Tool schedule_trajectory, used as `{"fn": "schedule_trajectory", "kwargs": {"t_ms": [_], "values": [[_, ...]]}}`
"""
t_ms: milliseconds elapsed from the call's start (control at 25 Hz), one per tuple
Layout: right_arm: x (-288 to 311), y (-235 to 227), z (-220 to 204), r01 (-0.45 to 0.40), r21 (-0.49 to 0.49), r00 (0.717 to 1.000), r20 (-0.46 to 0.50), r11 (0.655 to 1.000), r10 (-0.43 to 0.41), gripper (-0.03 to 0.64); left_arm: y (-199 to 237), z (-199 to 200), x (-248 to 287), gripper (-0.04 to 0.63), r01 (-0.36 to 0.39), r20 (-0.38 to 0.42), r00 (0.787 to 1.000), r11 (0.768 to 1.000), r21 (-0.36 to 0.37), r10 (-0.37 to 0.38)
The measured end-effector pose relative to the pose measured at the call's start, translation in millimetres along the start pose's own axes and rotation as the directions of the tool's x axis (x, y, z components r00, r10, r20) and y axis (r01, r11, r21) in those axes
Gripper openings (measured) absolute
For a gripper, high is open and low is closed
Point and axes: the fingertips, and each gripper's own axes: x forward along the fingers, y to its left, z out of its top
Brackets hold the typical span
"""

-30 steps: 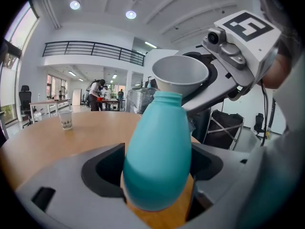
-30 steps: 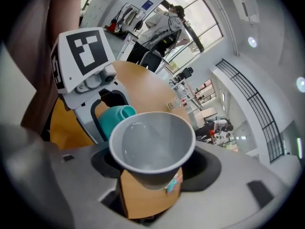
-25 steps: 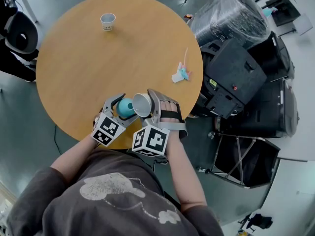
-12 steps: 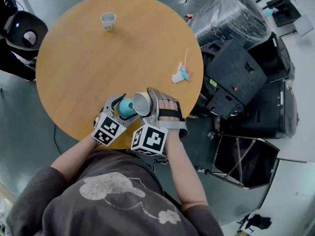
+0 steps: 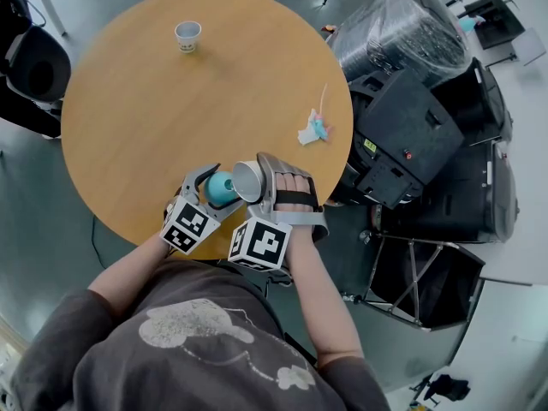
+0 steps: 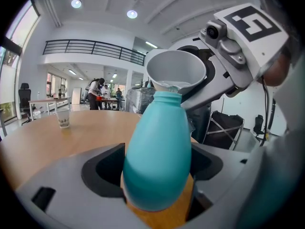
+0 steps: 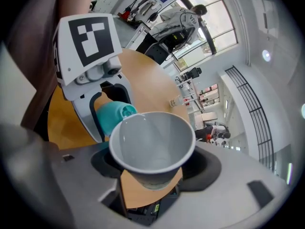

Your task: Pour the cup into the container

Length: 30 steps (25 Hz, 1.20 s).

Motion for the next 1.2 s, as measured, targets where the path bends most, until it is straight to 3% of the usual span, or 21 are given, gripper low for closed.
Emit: {"fn": "schedule_trajectory", "kwargs": {"t_ms": [1200], "values": [[-11, -15, -11, 0.051, -0.051, 0.999, -0.011, 0.997, -0.051, 0.301, -13, 3, 7, 0.397, 0.012, 0.008, 1.000, 1.000, -0.002, -0.012]]}}
